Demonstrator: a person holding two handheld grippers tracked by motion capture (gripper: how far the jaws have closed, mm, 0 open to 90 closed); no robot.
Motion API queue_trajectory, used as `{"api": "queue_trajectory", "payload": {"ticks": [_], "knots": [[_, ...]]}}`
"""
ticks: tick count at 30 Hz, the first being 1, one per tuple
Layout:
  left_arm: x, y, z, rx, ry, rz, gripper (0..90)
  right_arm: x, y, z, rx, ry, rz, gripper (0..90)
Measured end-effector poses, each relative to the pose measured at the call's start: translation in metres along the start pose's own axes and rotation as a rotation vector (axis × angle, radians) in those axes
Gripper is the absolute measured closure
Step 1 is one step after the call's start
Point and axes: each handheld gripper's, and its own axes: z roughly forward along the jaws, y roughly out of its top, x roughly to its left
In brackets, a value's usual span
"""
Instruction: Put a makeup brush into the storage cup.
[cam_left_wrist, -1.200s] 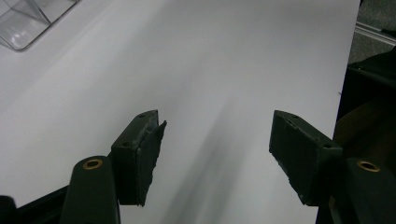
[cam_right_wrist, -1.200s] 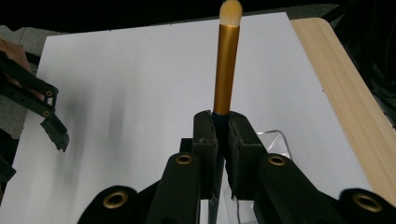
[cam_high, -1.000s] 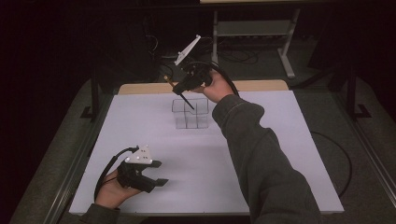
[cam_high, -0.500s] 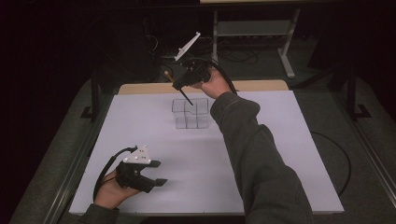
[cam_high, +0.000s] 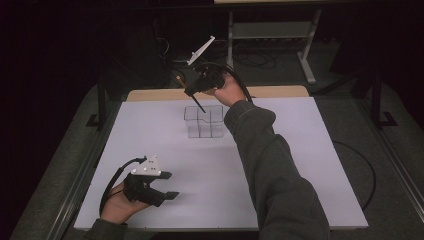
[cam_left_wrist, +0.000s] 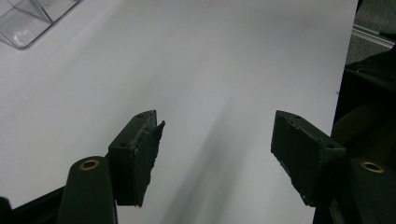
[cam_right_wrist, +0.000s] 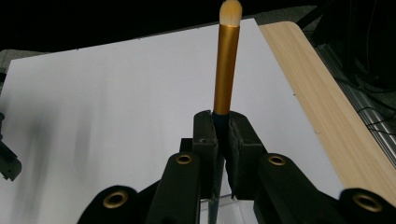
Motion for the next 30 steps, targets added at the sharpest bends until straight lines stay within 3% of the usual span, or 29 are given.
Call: {"api": "queue_trajectory", "payload": {"ticks": [30], "knots": [[0.003,-0.002,-0.002,-0.007,-0.001,-0.001,31.2,-0.012,-0.010,0.013,0.005,-0.005,0.038,82.0]]}}
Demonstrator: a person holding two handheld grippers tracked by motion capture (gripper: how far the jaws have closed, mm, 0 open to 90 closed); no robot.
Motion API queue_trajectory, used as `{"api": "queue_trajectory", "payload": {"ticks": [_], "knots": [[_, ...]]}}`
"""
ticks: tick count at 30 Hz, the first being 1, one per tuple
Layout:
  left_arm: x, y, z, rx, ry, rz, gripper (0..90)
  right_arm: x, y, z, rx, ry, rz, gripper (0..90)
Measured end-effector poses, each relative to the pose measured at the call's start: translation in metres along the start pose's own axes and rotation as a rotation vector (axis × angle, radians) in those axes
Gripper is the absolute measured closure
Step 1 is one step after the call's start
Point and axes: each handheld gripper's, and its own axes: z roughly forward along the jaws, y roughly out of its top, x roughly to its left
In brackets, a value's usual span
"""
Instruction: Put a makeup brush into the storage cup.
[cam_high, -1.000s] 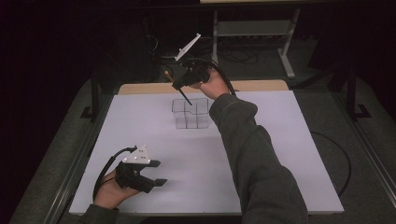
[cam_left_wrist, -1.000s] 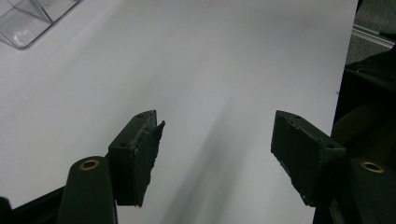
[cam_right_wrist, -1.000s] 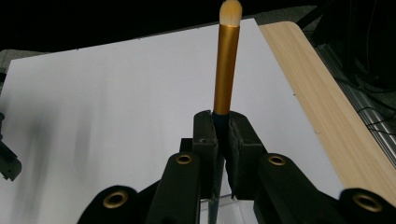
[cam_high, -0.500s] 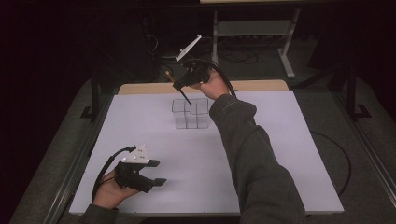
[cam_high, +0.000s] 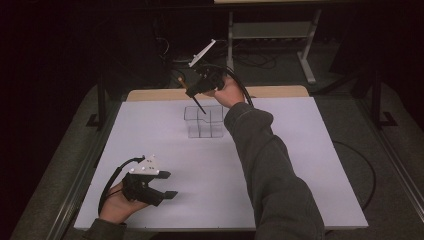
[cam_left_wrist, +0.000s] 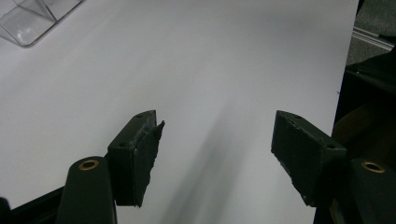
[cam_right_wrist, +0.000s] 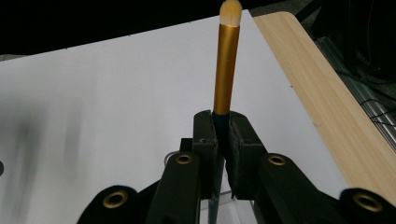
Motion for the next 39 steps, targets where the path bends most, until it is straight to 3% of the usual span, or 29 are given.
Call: {"api": "queue_trajectory", "payload": {"ticks": [39], "knots": [[0.000,-0.001,-0.001,-0.002,-0.002,-0.002,30.9,-0.007,-0.013,0.009,-0.005,0.006,0.037,82.0]]}}
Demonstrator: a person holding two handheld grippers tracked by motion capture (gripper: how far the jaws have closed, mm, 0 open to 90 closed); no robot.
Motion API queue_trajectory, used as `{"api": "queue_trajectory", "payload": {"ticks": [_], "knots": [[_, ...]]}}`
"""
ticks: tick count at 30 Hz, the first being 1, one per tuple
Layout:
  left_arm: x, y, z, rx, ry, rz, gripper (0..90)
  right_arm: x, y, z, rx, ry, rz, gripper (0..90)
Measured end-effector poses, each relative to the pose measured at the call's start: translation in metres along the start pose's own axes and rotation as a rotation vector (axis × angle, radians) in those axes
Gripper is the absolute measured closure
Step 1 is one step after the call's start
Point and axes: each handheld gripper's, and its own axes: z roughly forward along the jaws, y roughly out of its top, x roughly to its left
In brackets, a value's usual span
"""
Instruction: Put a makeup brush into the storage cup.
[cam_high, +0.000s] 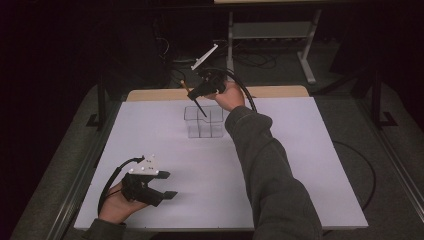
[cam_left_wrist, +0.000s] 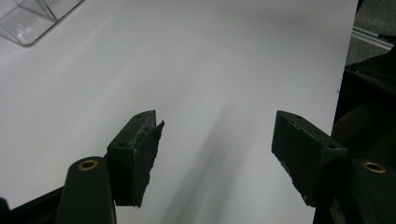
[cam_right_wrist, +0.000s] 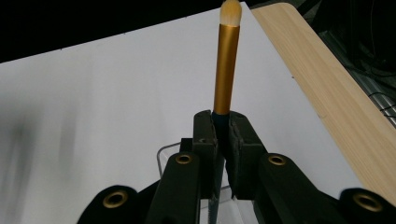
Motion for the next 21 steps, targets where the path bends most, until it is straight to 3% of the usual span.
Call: {"api": "queue_trajectory", "payload": {"ticks": [21], "knots": [[0.000,0.000,0.001,0.001,0.002,0.004,30.7,-0.002,-0.015,0.002,-0.011,0.001,0.033,82.0]]}}
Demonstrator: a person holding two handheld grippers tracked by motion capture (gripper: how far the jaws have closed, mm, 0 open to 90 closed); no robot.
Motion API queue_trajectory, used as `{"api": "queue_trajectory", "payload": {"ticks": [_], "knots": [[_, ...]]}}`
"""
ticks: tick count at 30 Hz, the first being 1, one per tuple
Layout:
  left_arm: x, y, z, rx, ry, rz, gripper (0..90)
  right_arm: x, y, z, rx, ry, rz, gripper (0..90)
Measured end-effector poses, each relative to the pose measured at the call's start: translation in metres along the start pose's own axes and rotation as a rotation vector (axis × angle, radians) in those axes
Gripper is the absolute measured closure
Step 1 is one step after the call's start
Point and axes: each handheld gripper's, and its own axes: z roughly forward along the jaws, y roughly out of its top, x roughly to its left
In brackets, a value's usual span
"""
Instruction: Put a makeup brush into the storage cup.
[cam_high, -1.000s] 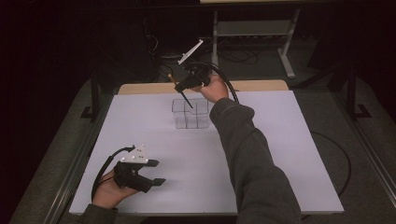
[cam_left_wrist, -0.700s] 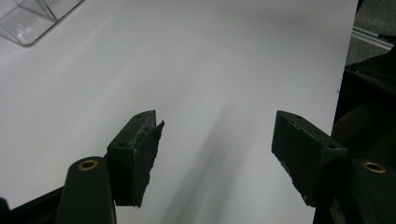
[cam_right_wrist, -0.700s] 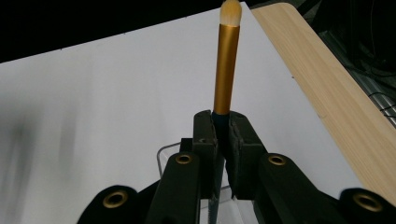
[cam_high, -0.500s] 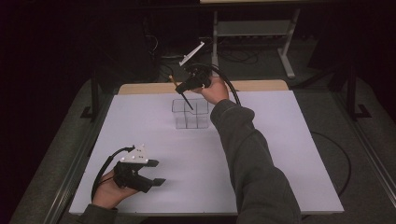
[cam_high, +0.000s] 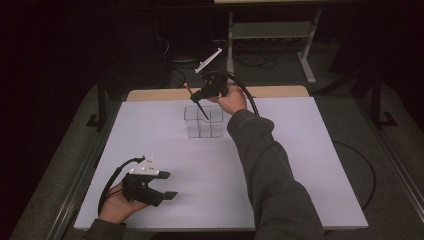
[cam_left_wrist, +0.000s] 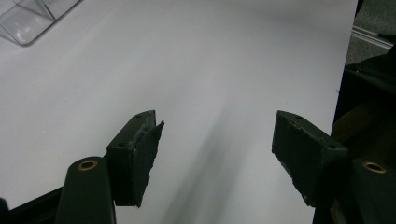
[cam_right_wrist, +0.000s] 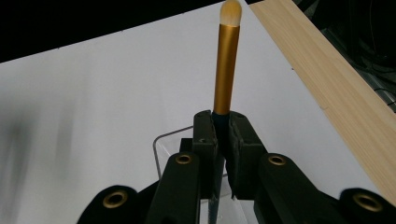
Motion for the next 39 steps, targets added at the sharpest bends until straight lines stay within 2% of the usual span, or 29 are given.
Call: {"api": "queue_trajectory", "payload": {"ticks": [11,39], "knots": [[0.001,-0.001,0.000,0.003,-0.002,-0.001,30.7,-0.002,-0.008,0.004,-0.005,-0.004,0.008,81.9],[0.000,-0.001,0.002,0.008,-0.008,-0.009,30.4,-0.003,-0.026,0.013,0.030,-0.007,0.028,80.8]]}}
